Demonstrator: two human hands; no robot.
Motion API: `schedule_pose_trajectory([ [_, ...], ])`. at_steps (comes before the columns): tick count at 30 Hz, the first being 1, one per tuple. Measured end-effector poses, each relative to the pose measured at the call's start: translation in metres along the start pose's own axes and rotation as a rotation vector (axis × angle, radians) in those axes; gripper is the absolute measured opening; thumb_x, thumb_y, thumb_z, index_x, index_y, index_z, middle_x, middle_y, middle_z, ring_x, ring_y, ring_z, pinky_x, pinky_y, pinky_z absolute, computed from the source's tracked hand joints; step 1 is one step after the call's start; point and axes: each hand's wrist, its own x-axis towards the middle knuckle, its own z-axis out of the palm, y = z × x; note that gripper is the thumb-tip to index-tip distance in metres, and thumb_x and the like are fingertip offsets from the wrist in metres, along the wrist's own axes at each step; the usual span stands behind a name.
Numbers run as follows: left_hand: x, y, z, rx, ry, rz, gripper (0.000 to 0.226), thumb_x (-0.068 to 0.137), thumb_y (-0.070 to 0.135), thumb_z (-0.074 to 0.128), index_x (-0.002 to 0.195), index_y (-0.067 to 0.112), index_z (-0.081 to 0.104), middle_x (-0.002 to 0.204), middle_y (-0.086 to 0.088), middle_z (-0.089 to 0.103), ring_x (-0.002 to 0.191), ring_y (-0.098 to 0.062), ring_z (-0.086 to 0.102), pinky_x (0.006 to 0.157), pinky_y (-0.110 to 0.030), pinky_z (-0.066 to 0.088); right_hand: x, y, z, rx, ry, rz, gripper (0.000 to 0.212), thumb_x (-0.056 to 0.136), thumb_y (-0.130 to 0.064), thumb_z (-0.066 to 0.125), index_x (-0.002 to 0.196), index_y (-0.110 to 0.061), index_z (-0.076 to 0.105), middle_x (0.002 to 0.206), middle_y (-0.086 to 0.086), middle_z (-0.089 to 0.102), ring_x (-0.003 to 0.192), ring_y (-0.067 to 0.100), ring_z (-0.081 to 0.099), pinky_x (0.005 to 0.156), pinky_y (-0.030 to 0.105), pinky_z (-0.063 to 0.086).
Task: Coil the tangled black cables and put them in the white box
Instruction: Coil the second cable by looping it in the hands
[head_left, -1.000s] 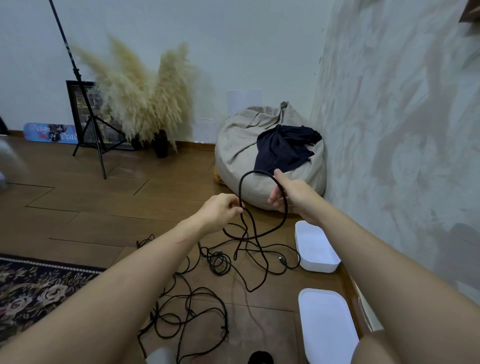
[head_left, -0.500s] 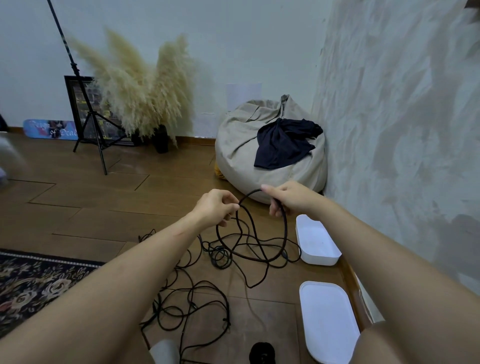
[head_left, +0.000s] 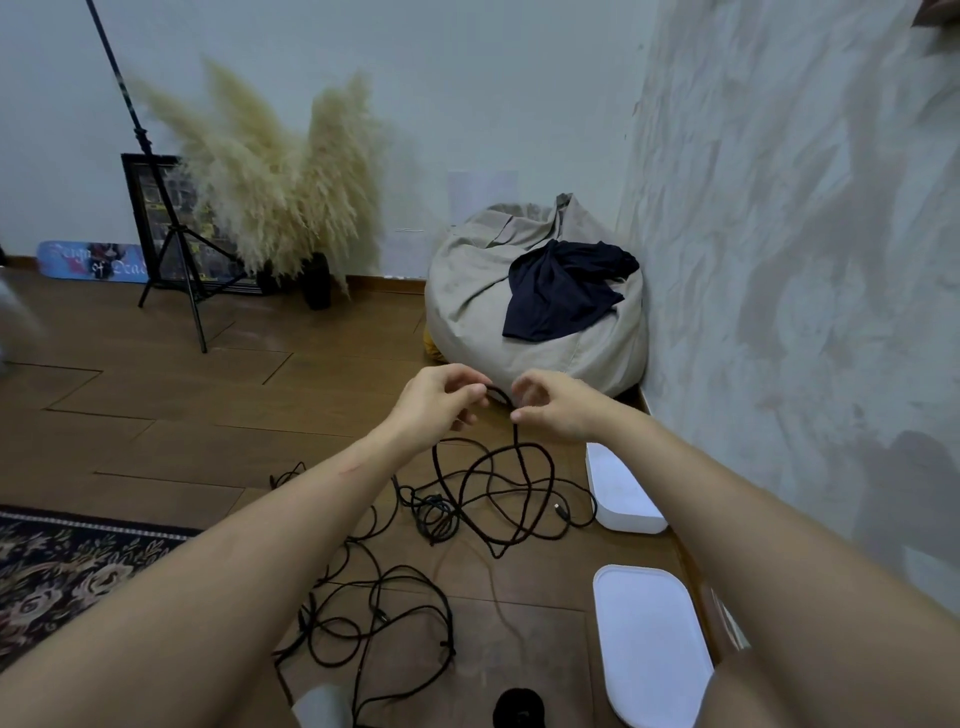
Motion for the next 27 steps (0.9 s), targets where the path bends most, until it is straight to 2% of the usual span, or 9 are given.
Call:
schedule_pose_trajectory([
  [2, 0.001, 0.008, 0.001, -0.002, -0.005, 0.072, 0.016, 0.102, 0.021, 0.06, 0.108, 0.025, 0.074, 0.086, 0.004, 0.075, 0.072, -0.014, 0.068, 0.07, -0.033, 0.057, 0.004, 0.001, 0.003, 0.026, -0.046, -0.035, 0.033, 0.098, -0.036, 0.065, 0.13, -0.026, 0.063, 0.12, -0.004, 0.067, 0.112, 0.006, 0.061, 0.099, 0.033, 0.049],
  [5, 0.003, 0.014, -0.008, 0.066, -0.053, 0.127, 0.013, 0.101, 0.033, 0.062, 0.108, 0.03, 0.073, 0.081, 0.005, 0.073, 0.07, -0.01, 0.062, 0.07, -0.032, 0.052, -0.003, -0.007, -0.002, 0.129, -0.031, -0.071, 0.019, 0.105, -0.025, 0.055, 0.098, -0.016, 0.071, 0.087, -0.002, 0.071, 0.074, -0.006, 0.063, 0.075, 0.02, 0.046],
  [9, -0.001, 0.003, -0.029, 0.262, -0.266, -0.031, 0.033, 0.099, 0.052, 0.06, 0.092, 0.022, 0.072, 0.059, 0.012, 0.057, 0.059, -0.005, 0.053, 0.066, -0.028, 0.045, -0.004, -0.007, -0.021, 0.166, 0.189, -0.124, 0.02, 0.101, -0.027, 0.061, 0.096, -0.015, 0.076, 0.09, 0.008, 0.071, 0.086, 0.02, 0.064, 0.078, 0.03, 0.049],
  [13, -0.003, -0.024, -0.062, 0.233, -0.2, -0.195, 0.046, 0.093, 0.057, 0.066, 0.079, 0.014, 0.067, 0.064, 0.0, 0.054, 0.063, -0.014, 0.054, 0.075, -0.036, 0.054, -0.005, 0.009, -0.04, 0.123, 0.347, -0.077, 0.014, 0.091, -0.033, 0.073, 0.092, -0.019, 0.077, 0.089, 0.007, 0.074, 0.089, 0.023, 0.066, 0.08, 0.04, 0.05],
  [15, -0.004, -0.027, -0.078, 0.112, -0.135, -0.222, 0.044, 0.093, 0.055, 0.067, 0.085, 0.012, 0.066, 0.067, 0.001, 0.049, 0.064, -0.016, 0.05, 0.07, -0.035, 0.055, -0.008, 0.019, -0.045, 0.117, 0.288, -0.069, 0.019, 0.09, -0.037, 0.075, 0.096, -0.018, 0.077, 0.092, 0.009, 0.073, 0.09, 0.023, 0.066, 0.081, 0.039, 0.051],
  [18, -0.006, -0.023, -0.091, 0.253, 0.012, -0.124, 0.041, 0.097, 0.055, 0.06, 0.09, 0.016, 0.07, 0.072, 0.005, 0.054, 0.068, -0.016, 0.051, 0.067, -0.03, 0.047, -0.007, 0.022, -0.038, 0.036, 0.187, -0.102, 0.022, 0.096, -0.038, 0.068, 0.099, -0.018, 0.075, 0.094, 0.012, 0.071, 0.091, 0.028, 0.065, 0.08, 0.043, 0.051],
  [20, -0.007, -0.02, -0.09, 0.42, 0.049, -0.073, 0.036, 0.098, 0.057, 0.056, 0.095, 0.025, 0.071, 0.084, 0.007, 0.067, 0.082, -0.014, 0.063, 0.075, -0.033, 0.051, -0.005, 0.015, -0.033, 0.05, 0.219, -0.143, 0.019, 0.098, -0.036, 0.064, 0.097, -0.021, 0.074, 0.081, 0.005, 0.068, 0.078, 0.022, 0.061, 0.071, 0.039, 0.046],
  [24, -0.008, 0.003, -0.061, 0.393, -0.091, 0.008, 0.029, 0.1, 0.054, 0.054, 0.118, 0.034, 0.066, 0.095, 0.011, 0.075, 0.093, -0.004, 0.07, 0.087, -0.031, 0.054, 0.0, -0.008, -0.022, 0.136, 0.223, -0.185, 0.016, 0.1, -0.032, 0.064, 0.101, -0.02, 0.074, 0.057, -0.013, 0.052, 0.053, 0.001, 0.043, 0.059, 0.023, 0.034],
  [27, -0.004, 0.022, -0.035, 0.374, -0.109, 0.17, 0.018, 0.103, 0.044, 0.056, 0.109, 0.033, 0.069, 0.084, 0.007, 0.073, 0.083, -0.009, 0.069, 0.078, -0.031, 0.053, 0.0, -0.024, -0.013, 0.155, 0.204, -0.234, 0.011, 0.1, -0.031, 0.064, 0.099, -0.023, 0.072, 0.052, -0.019, 0.055, 0.051, -0.002, 0.046, 0.057, 0.02, 0.034],
])
